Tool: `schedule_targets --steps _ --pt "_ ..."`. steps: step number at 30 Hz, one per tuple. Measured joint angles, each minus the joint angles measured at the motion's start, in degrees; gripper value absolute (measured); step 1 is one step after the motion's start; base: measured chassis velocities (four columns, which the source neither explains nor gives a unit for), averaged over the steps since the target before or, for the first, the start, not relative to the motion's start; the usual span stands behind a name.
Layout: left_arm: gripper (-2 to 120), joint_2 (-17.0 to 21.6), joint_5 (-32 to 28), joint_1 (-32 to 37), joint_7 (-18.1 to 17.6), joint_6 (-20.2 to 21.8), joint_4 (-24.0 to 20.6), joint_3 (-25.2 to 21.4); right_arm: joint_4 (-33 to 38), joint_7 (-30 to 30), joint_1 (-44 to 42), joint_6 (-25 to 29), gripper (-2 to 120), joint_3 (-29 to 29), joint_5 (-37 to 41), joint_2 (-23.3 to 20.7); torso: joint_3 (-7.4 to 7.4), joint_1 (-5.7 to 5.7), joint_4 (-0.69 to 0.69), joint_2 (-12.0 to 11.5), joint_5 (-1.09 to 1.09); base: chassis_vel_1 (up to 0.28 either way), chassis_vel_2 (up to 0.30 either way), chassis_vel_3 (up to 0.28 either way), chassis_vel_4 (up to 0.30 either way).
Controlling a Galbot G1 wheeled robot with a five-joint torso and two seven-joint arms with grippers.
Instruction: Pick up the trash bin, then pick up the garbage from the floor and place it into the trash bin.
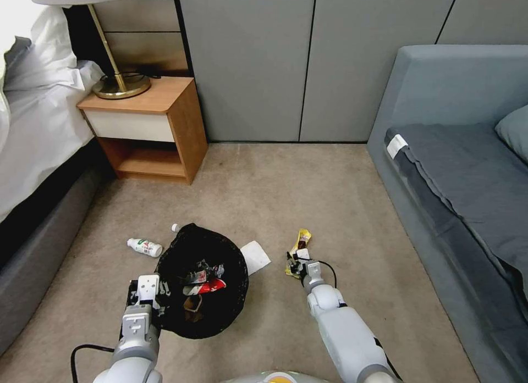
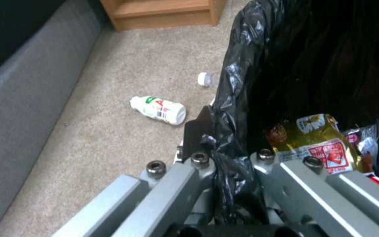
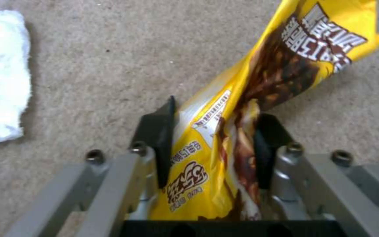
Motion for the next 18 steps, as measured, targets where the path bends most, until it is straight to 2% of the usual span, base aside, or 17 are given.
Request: schedule_targets --steps 3,4,7,8,9,15,18 --pt "1 0.01 0.04 -0.16 0.01 -0.01 -0.08 0.16 1.1 0.58 -0.52 -0.01 20 -0.32 0.09 -0.08 0.01 0.0 -0.02 -0.01 0.0 0.0 0.0 0.0 0.0" --pt "1 0.01 0.04 -0.16 0.01 -0.01 -0.08 0.16 1.1 0.58 -0.52 -0.01 20 -0.32 0.09 -0.08 0.01 0.0 -0.02 -0.01 0.0 0.0 0.0 0.0 0.0" --pt "1 0.18 -0.03 -0.57 0.03 0.04 -0.09 0.27 3.65 1.73 -1.98 -0.32 6 -1.66 1.39 -0.14 0.02 0.01 -0.03 -0.01 0.01 0.0 0.0 0.0 0.0" --pt "1 0.18 -0.03 -0.57 0.03 0.04 -0.09 0.27 3.65 1.73 -1.98 -0.32 6 -1.66 1.39 -0.14 0.02 0.01 -0.03 -0.01 0.01 0.0 0.0 0.0 0.0" --pt "1 0.29 -0.08 -0.68 0.05 0.07 -0.09 0.29 4.61 2.01 -2.48 -0.57 1 -2.16 1.86 -0.19 0.02 0.01 -0.04 -0.01 -0.01 0.0 0.0 0.0 0.0" --pt "1 0.73 -0.39 -1.11 0.08 0.23 -0.08 0.38 7.45 2.88 -3.71 -0.94 0 -3.21 3.02 -0.5 0.02 0.01 -0.04 -0.01 0.0 0.0 0.0 0.0 0.0" --pt "1 0.97 -0.71 -1.2 0.1 0.29 -0.07 0.38 11.35 3.65 -5.13 -0.85 0 -4.41 4.35 -1.29 0.03 0.01 -0.03 -0.01 0.01 0.0 0.0 0.0 0.0"
